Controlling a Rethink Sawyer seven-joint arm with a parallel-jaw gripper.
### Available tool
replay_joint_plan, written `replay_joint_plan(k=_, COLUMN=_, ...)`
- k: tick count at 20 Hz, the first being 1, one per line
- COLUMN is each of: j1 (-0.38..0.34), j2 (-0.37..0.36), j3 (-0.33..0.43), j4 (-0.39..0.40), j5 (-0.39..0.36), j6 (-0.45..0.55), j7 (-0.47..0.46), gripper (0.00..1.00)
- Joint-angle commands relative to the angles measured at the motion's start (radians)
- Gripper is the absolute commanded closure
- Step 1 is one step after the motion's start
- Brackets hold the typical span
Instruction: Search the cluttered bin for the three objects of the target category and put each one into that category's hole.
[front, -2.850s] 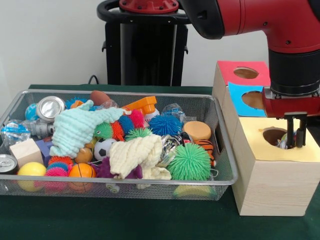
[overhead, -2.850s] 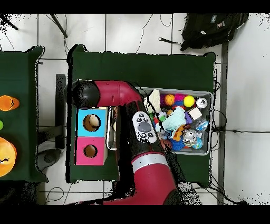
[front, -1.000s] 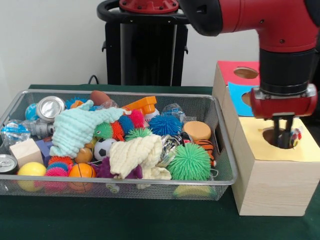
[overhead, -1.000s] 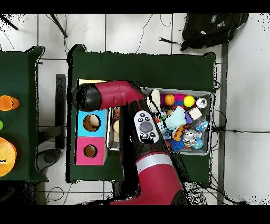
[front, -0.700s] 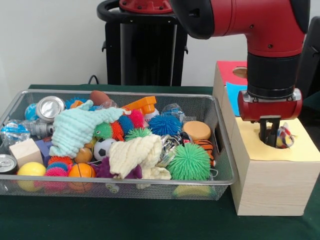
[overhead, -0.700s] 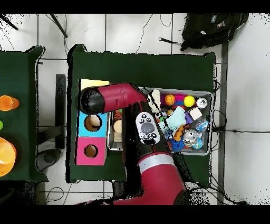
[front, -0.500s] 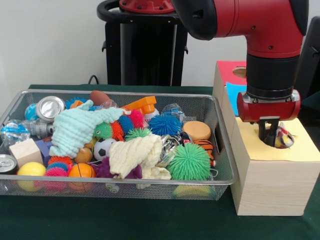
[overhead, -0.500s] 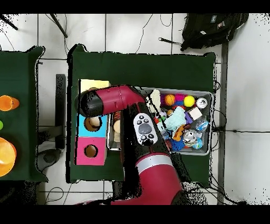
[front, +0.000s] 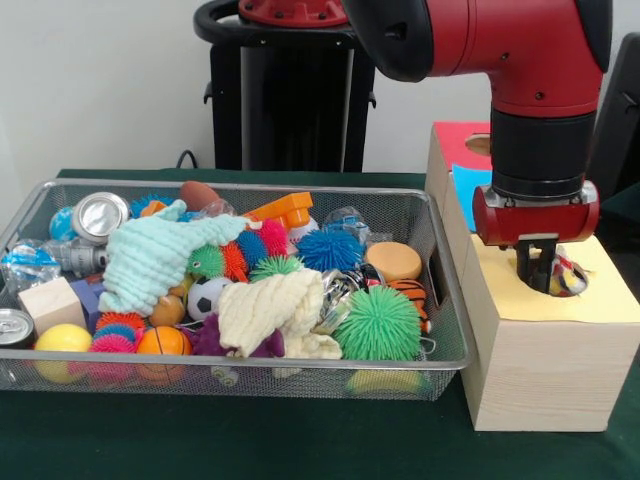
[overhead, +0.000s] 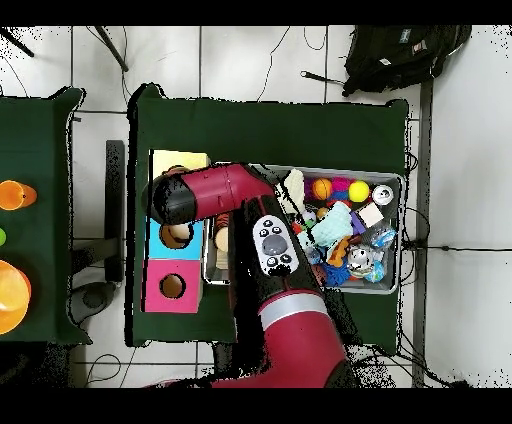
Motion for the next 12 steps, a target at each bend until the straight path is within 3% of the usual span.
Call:
replay_joint_plan(k=1, j1=-0.085, j2=0.016, j3=-0.077, j4=0.099, j5=-0.08, j6=0.093, j7=-0.055, gripper=1.0)
replay_joint_plan(k=12, j1=-0.09, j2=0.046, j3=-0.052, j4=0.06, j5=-0.065, j6=0.113, j7=-0.055, gripper=1.0)
